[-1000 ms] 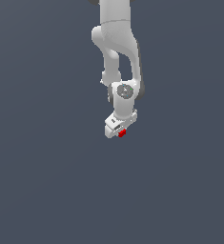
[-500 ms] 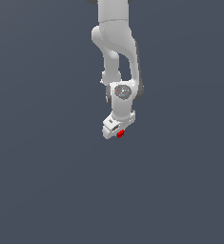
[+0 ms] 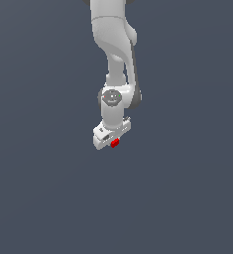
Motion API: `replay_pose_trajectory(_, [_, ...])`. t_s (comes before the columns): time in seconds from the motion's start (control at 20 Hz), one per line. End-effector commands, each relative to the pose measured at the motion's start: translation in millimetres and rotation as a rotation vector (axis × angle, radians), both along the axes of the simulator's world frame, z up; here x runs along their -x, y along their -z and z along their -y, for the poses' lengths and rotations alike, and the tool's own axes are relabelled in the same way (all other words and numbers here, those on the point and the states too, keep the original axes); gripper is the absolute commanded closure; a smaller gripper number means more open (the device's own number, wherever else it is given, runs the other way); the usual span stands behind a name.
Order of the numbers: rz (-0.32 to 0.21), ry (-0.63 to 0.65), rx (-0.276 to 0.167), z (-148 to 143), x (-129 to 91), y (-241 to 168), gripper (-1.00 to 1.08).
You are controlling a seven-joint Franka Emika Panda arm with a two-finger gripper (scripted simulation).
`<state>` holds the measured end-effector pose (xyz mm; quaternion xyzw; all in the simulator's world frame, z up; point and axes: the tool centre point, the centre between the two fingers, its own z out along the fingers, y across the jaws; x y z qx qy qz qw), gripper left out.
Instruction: Pick up the red cube and move it to a goal position.
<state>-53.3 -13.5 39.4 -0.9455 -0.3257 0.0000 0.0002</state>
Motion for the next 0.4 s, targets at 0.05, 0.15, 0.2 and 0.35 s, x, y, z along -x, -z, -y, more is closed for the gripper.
replay_pose_trajectory(0.05, [0.0, -0.001, 0.0, 16, -10, -5, 1.08])
replay_pose_trajectory(0.15, [0.0, -0.001, 0.0, 20, -14, -6, 1.08])
replay_pose_trajectory(0.2, [0.0, -0.001, 0.0, 22, -15, -7, 1.08])
replay_pose_trajectory(0.35, [0.0, -0.001, 0.0, 22, -16, -7, 1.08])
